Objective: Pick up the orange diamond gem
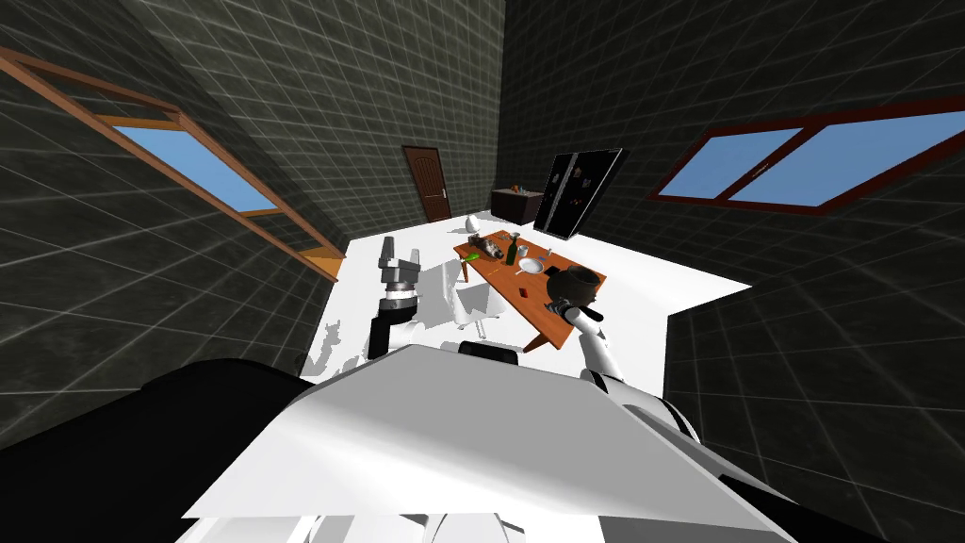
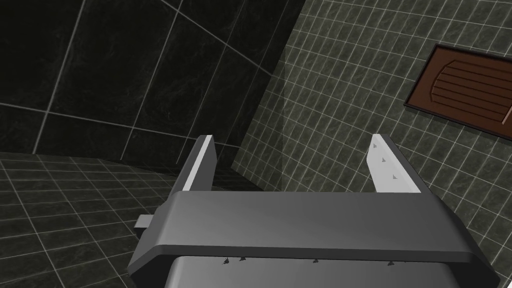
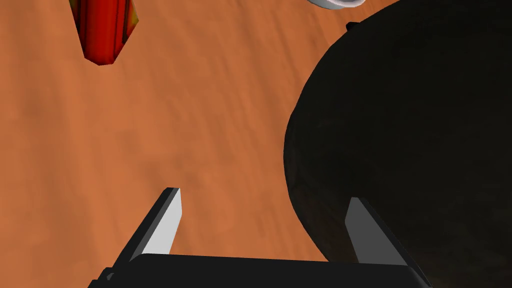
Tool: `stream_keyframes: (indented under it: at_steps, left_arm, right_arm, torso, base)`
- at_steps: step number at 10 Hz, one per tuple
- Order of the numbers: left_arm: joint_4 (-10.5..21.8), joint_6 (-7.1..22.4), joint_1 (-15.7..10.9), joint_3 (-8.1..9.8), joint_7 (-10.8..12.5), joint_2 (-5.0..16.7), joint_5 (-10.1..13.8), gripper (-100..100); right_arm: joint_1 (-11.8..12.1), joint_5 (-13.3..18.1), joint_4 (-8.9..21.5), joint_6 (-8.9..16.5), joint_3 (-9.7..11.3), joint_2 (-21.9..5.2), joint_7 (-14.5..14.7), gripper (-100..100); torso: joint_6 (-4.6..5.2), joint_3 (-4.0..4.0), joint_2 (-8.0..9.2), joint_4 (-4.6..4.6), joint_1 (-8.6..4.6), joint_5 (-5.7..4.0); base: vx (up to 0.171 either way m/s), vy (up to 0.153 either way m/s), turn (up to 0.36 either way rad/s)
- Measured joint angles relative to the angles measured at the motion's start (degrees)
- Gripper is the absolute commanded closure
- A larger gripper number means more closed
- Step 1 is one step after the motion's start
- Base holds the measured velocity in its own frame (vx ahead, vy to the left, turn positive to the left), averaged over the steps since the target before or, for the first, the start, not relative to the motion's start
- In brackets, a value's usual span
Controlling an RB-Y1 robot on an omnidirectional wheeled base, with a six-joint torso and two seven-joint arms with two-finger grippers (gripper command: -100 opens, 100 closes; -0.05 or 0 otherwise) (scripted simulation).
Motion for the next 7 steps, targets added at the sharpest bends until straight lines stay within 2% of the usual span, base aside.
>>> stream_keyframes:
  at_steps: [2,7]
  left_arm:
    - [0.0,0.0,0.0,0.0,0.0,0.0,0.0,0]
    - [0.0,0.0,0.0,0.0,0.0,0.0,0.0,0]
  right_arm:
    - [-1.3,-0.6,2.0,3.1,-1.5,0.4,-2.7,-100]
    - [-5.1,-4.8,10.0,5.9,-3.2,-0.1,-3.8,-100]
  torso:
    - [-0.02,-0.06,-0.08,-0.03,-0.02,-0.03]
    - [-0.01,-0.06,-0.08,-0.03,0.0,-0.03]
  base:
    - [0.02,-0.006,0.02]
    - [0.022,-0.004,0.065]
